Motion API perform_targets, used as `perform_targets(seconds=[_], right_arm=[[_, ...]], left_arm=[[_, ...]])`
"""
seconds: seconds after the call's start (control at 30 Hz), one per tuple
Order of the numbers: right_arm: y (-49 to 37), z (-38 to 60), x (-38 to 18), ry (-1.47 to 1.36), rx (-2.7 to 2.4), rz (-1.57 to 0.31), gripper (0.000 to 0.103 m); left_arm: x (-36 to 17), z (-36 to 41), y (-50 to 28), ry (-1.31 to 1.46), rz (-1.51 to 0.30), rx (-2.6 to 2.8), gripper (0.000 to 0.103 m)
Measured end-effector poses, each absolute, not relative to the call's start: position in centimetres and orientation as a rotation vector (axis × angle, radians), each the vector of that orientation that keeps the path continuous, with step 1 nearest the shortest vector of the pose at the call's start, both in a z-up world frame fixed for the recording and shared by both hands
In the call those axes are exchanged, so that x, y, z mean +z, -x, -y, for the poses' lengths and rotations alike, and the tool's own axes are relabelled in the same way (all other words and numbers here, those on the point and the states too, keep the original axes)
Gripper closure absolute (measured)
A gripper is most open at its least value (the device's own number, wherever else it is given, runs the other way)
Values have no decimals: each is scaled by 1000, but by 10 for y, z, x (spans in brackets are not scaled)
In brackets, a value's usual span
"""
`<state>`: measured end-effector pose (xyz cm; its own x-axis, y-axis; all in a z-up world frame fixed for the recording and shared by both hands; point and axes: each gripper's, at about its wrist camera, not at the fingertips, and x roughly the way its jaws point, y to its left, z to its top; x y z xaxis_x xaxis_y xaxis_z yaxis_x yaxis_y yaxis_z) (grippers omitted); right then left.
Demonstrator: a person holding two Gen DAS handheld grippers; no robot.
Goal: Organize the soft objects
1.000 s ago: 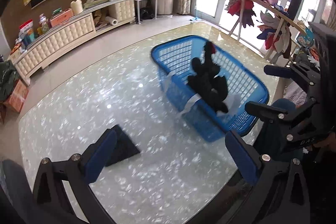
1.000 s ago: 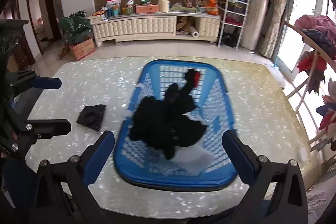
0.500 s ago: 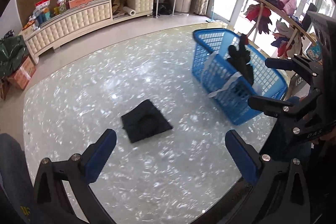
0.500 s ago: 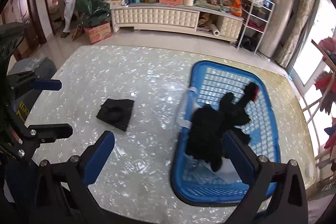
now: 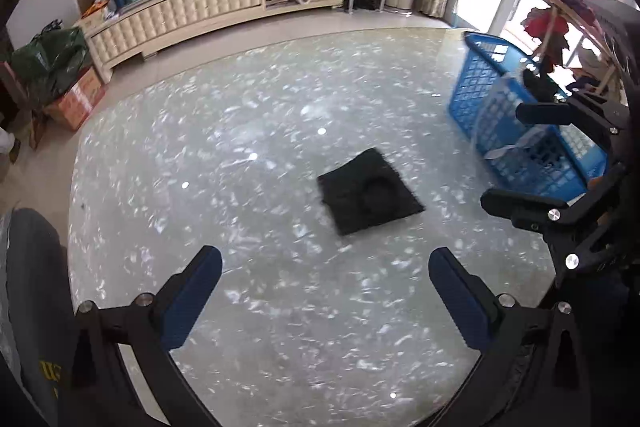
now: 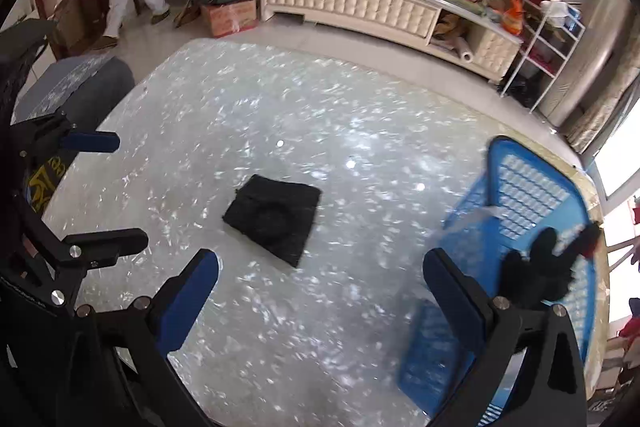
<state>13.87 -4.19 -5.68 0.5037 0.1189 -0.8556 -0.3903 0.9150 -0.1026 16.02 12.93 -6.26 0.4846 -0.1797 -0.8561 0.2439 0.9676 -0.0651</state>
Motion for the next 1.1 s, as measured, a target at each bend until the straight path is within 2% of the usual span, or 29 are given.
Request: perform_targets(seconds=[0.63,0.83,0.9,0.97,1.03,1.1], right_arm=[[-193,-5,-129,316,368,-1144,1],[-205,-15,-154,336,369,-1190,15],[-208,-16,-161,340,356,-1206,26],[-211,-16,-168,312,366,-1233,31],[-211,-13,-170,290,377,-1233,32],[-210,-13,-170,286,389,-1233,43]], left_arm=[[-105,-175,-181,52,-1115,-195,0],[-111,-184,-183,64,-1137,-173,0],[-112,-185,-184,67,-1143,-173,0],[-114,-185,-184,64,-1149,-173,0],[-115,-184,-183,57,-1153,-176,0],[-115,-182,-183,55,-1154,-184,0]])
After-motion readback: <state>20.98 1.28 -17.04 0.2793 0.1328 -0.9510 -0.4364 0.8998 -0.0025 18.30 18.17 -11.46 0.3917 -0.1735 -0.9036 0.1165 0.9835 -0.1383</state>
